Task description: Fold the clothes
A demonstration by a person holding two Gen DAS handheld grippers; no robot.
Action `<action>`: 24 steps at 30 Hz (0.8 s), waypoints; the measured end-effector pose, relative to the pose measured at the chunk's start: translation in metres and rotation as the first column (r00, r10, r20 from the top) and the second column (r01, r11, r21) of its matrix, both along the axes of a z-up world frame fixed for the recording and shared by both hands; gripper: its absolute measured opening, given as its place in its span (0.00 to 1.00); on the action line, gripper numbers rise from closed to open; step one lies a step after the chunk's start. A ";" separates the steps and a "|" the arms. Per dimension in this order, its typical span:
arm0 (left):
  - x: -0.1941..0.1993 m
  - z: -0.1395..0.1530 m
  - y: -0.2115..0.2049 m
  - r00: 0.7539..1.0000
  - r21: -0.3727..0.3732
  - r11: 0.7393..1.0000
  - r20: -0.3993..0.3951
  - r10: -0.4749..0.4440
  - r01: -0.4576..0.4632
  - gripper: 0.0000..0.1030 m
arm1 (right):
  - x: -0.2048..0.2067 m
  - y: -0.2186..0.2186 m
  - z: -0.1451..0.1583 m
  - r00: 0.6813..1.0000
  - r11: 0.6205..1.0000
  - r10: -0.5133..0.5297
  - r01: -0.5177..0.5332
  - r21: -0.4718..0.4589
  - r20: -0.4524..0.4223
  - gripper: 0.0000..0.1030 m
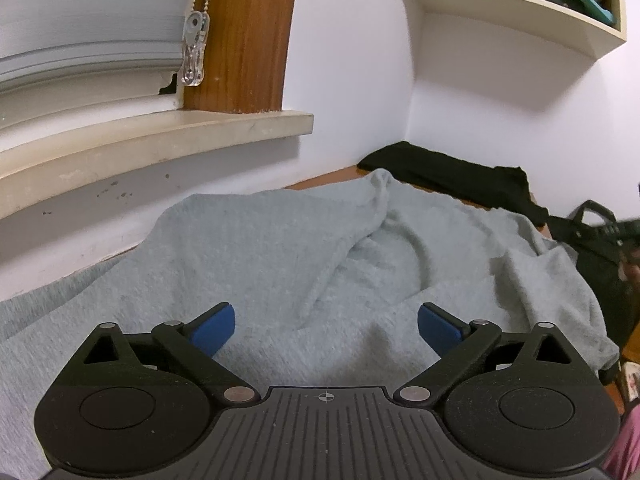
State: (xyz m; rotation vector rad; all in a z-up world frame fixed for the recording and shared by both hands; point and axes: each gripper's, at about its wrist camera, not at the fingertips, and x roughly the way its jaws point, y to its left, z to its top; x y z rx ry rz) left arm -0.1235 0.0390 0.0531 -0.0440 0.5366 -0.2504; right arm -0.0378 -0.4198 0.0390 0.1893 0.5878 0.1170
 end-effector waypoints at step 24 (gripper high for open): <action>0.004 -0.003 0.002 1.000 0.003 1.000 -0.023 0.018 -0.018 0.99 | 0.019 -0.015 0.006 0.997 0.971 -0.052 0.036 -0.234 -0.061 0.06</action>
